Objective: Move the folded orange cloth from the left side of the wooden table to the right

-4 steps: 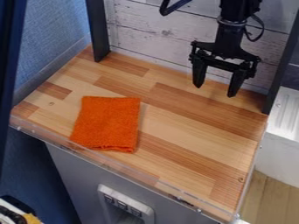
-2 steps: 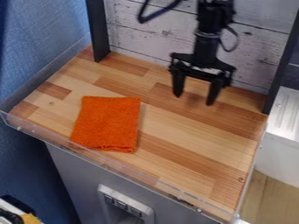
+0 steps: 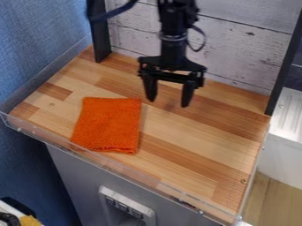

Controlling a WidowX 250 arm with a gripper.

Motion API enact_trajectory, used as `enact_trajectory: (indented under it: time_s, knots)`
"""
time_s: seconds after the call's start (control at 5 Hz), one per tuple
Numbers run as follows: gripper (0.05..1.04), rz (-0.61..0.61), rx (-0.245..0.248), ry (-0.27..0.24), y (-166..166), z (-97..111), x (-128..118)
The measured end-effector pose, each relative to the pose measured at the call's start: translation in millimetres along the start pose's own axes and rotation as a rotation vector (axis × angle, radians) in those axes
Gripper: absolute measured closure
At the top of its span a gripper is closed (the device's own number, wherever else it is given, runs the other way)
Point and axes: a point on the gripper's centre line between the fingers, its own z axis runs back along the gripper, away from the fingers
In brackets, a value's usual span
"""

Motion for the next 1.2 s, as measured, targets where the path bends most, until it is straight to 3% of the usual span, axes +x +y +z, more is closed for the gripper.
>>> enact_trajectory:
  time_s: [0.4, 1.0, 1.2]
  knots:
    - [0.085, 0.085, -0.014, -0.059, 24.6, 2.4, -28.7]
    - [0.085, 0.146, 0.025, -0.033, 63.7, 6.8, -44.6]
    - [0.131, 0.155, 0.031, -0.022, 70.5, 6.9, -46.4]
